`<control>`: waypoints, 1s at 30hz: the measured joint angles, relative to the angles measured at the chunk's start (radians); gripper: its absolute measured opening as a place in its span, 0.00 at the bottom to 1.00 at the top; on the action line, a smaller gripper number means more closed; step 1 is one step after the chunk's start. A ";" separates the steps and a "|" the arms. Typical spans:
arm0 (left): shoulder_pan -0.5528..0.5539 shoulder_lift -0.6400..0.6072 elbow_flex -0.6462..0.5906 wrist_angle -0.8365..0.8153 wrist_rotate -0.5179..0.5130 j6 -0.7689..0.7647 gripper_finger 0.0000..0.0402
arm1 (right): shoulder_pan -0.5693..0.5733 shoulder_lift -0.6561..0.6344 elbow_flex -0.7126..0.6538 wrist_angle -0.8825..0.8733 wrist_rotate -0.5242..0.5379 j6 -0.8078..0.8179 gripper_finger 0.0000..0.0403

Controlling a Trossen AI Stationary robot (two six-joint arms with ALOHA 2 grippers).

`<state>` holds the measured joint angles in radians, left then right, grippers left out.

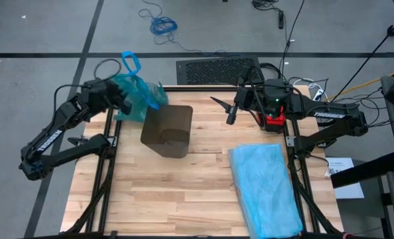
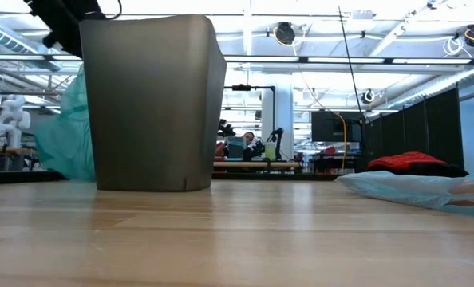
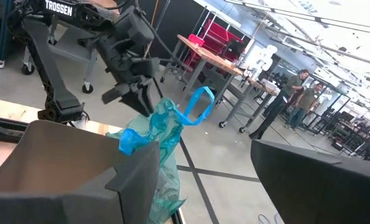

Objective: Place trash/remove bag and relplace
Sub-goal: Remove the trash bag from the bin

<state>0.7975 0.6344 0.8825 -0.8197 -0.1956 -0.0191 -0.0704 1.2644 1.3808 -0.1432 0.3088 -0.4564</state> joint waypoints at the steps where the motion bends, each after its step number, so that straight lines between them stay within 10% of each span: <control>1: 0.000 -0.002 -0.008 0.002 0.004 -0.003 0.23 | 0.000 0.000 0.000 0.000 0.000 0.000 0.61; 13: 0.001 0.016 -0.243 0.423 0.108 -0.179 0.01 | 0.000 0.000 0.000 -0.001 0.000 0.000 0.61; 30: 0.001 0.216 -0.481 0.678 -0.184 -0.291 0.00 | -0.002 0.000 0.000 -0.003 0.000 0.010 0.61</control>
<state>0.7980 0.8508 0.4015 -0.1415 -0.3796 -0.3104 -0.0719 1.2644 1.3808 -0.1462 0.3087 -0.4466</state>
